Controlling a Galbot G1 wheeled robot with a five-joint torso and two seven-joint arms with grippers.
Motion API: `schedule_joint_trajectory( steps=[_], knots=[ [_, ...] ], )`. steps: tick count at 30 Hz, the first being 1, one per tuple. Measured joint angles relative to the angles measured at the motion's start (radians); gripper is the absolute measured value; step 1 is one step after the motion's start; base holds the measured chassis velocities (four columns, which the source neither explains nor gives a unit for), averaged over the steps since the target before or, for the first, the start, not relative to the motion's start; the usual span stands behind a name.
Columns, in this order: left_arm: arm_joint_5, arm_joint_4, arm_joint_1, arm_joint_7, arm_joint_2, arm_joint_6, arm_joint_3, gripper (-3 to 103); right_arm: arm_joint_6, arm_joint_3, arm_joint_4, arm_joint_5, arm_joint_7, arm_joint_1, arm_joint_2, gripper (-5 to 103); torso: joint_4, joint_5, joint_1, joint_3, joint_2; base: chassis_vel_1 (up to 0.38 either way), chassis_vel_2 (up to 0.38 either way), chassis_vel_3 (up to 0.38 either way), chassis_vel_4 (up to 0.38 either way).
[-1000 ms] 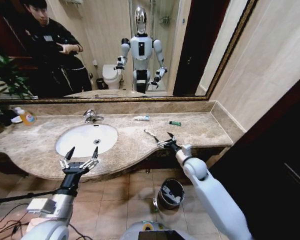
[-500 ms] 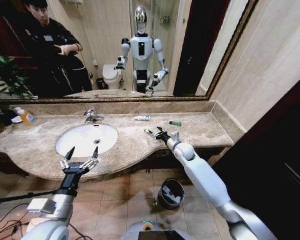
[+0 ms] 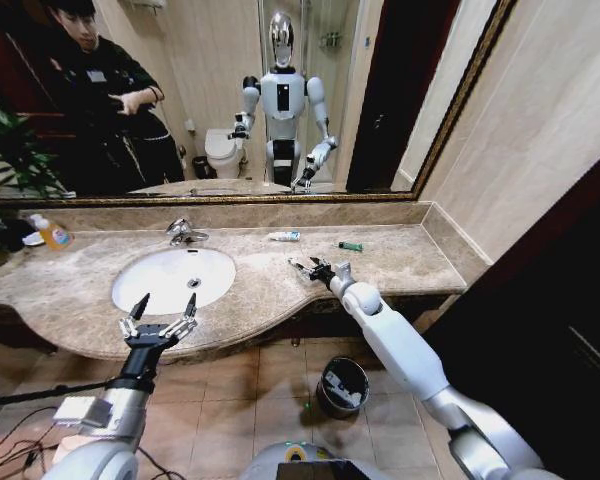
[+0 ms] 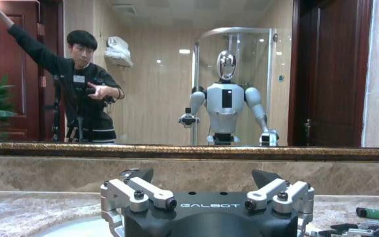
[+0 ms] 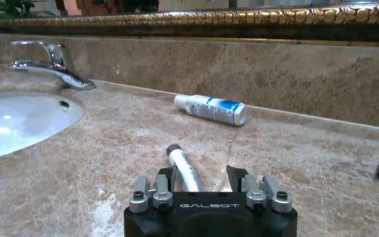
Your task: Pick up the trash from the sink and place it in the trash bin.
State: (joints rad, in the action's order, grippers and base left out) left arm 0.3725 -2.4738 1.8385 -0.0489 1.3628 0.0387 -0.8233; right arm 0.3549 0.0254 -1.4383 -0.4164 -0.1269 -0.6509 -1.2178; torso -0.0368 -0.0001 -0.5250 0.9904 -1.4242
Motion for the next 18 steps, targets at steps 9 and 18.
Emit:
schedule_joint_trajectory(
  steps=[9, 18],
  knots=[
    [0.000, 0.000, 0.000, 0.000, 0.000, 0.000, 0.000, 100, 0.000, -0.001, 0.004, 0.005, -0.001, -0.008, 0.001, 44, 0.0000, 0.0000, 0.000, 0.000, 0.000, 0.000, 0.000, 0.000, 0.000],
    [0.000, 0.000, 0.000, 0.000, 0.000, 0.000, 0.000, 100, 0.008, -0.001, -0.013, 0.008, -0.005, -0.016, 0.003, 14, 0.0000, 0.0000, 0.000, 0.000, 0.000, 0.000, 0.000, 0.000, 0.000]
  ],
)
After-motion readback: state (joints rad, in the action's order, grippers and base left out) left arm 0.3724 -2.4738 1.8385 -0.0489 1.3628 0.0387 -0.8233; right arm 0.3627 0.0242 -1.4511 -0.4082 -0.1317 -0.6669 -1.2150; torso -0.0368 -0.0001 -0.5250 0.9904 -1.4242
